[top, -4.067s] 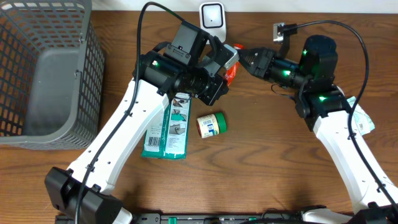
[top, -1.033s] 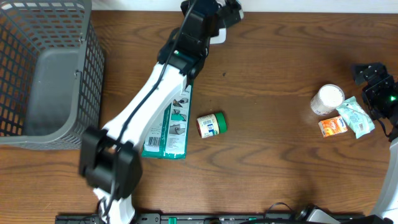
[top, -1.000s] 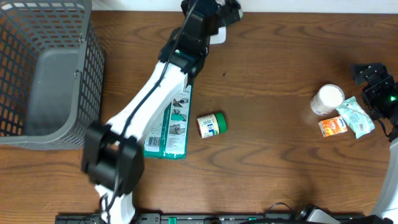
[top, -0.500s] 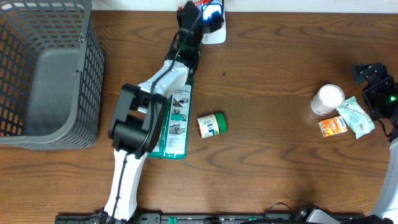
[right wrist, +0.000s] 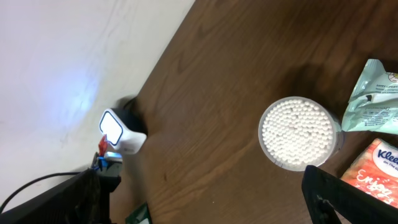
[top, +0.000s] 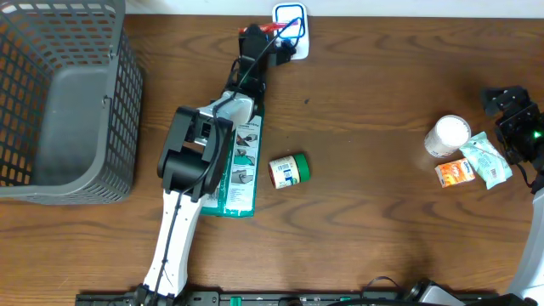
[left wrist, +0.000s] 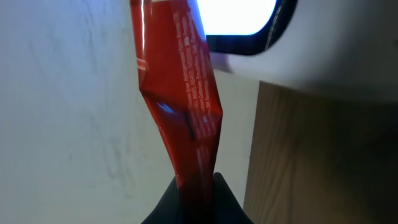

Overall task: Scan the item barcode
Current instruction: 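Carry the snack stick with the left gripper to the white scanner, then carry the snack stick right and drop it near the cotton-swab tub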

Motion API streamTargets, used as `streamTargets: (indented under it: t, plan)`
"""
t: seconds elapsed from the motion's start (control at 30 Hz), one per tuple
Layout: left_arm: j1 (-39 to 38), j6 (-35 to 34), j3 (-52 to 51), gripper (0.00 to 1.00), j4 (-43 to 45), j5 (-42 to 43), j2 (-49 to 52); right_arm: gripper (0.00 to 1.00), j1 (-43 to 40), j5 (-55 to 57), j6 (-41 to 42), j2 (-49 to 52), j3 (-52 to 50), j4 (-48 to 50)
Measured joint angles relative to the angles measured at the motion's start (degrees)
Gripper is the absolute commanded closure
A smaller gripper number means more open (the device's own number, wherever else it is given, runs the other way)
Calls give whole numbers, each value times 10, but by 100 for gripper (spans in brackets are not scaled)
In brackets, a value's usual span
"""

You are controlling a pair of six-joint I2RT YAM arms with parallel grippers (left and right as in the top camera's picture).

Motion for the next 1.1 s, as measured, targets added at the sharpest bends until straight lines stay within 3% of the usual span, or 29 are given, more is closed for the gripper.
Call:
streamTargets:
  t: [0.77, 0.97, 1.03, 1.1]
  plan:
    - [13, -5, 0, 93, 0, 62, 0, 1, 0, 0, 0, 0, 0, 0]
    - [12, -62, 21, 93, -5, 56, 0, 1, 0, 0, 0, 0, 0, 0]
    - [10, -96, 46, 93, -35, 51, -1, 1, 0, 0, 0, 0, 0, 0]
    - [7, -138, 66, 93, -123, 46, -17, 1, 0, 0, 0, 0, 0, 0]
